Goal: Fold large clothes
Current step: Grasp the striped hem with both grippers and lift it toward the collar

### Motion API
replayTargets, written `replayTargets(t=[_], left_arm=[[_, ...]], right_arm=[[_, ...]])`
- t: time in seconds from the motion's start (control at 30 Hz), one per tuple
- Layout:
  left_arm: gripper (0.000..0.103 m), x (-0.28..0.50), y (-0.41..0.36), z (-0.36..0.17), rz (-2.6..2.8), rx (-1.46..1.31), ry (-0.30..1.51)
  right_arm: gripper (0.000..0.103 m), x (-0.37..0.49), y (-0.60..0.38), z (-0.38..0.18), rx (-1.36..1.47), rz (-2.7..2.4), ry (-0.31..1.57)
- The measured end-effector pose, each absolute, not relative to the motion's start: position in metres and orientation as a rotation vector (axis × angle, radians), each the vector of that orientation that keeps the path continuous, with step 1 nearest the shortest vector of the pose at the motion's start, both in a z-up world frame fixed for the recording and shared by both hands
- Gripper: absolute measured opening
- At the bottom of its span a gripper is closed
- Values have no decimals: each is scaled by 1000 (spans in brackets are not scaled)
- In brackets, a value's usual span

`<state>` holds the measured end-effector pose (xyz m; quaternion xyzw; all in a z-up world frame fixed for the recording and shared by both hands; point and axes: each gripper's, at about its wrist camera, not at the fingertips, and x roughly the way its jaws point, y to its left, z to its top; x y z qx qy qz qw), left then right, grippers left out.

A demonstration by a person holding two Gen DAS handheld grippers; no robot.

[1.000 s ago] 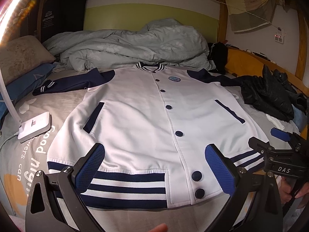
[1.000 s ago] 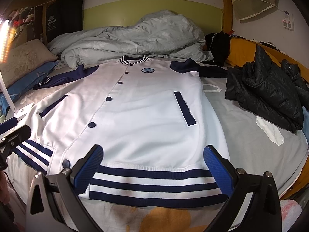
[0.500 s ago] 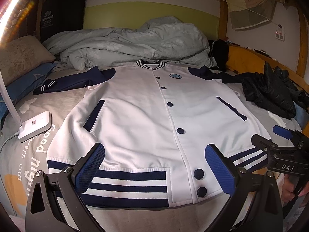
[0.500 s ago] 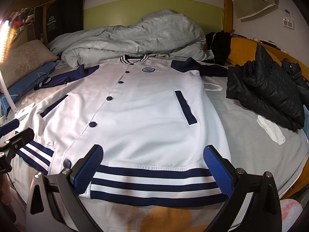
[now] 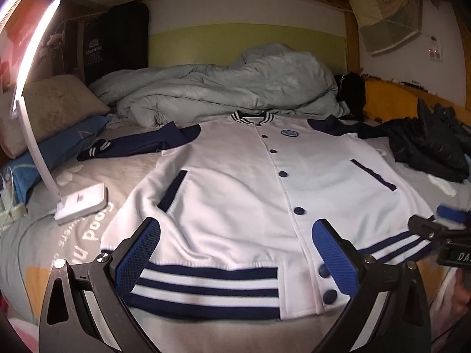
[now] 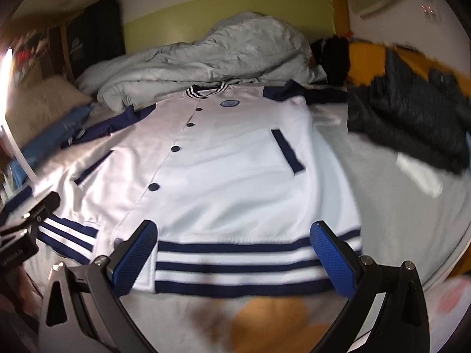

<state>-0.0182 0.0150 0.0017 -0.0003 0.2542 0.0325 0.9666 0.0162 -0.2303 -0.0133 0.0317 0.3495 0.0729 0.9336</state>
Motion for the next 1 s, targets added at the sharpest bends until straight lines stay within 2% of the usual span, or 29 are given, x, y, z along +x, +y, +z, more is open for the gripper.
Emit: replayTargets(t=[0.13,0.17,0.3,0.37,0.6,0.7,0.8,0.83,0.93,1.0], left_arm=[[102,-29,16,-10,46,-42,553],[98,-31,18,-14,40,-67,566],[89,-47,20,-29,97,-102,567],[83,-50,22,-36,83,-122,587],[81,-40,28,-83,14,-256,789],[81,-38,20,-83,22,-206,775],[82,-30,33,-81,22,-292,760],[80,-24,39,-80,57,-296,761],[64,-10,74,-82,176,-386,723],[62,-5,85,-79,156,-441,698]], right_arm=[[101,11,-234,-38,94,178,813],[96,9,-234,-43,99,193,830],[92,4,-238,-57,167,244,870],[80,-2,-239,-64,197,262,880],[80,-12,-230,-77,277,263,875],[80,-8,-237,-80,343,255,844],[79,0,-263,-83,579,244,805],[74,3,-267,-83,603,232,797],[55,11,-269,-79,522,163,768],[50,13,-268,-77,482,137,756]])
